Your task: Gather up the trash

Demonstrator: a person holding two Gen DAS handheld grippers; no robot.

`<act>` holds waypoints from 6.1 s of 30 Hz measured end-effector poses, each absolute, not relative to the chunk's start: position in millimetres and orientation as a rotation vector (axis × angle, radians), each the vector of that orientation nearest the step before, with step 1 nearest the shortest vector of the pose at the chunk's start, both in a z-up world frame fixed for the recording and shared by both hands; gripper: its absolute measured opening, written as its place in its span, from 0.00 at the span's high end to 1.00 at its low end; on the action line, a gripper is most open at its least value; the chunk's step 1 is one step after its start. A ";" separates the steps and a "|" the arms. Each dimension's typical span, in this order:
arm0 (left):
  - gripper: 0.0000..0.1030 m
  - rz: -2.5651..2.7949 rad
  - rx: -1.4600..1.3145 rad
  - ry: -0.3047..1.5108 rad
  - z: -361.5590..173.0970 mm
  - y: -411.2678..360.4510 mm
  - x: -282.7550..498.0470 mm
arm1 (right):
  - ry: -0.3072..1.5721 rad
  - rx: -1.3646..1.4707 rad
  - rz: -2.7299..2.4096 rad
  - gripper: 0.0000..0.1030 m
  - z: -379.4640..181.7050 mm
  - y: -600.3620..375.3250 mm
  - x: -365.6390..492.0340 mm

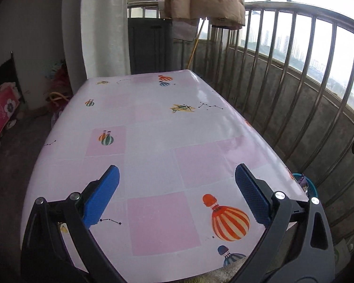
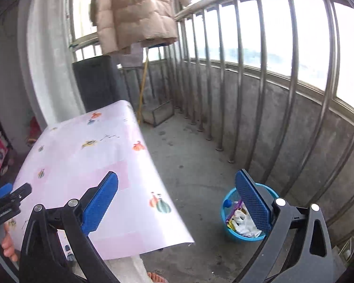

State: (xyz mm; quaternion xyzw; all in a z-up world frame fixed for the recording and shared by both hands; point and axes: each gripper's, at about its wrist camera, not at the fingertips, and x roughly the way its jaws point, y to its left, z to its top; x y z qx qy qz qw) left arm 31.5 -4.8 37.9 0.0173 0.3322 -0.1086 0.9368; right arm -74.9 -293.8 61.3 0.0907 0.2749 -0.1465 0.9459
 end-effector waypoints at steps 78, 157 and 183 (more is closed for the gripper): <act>0.09 -0.157 0.154 0.977 1.8 -52.5 17.2 | 0.958 0.136 -0.505 0.06 -0.3 -280.2 -86.2; 0.09 -0.172 0.142 0.992 4.7 -57.6 25.5 | 0.954 0.131 -0.520 0.06 -0.3 -286.8 -79.4; 0.09 -0.171 0.139 0.994 5.0 -58.4 25.2 | 0.953 0.131 -0.519 0.06 -0.4 -287.1 -79.3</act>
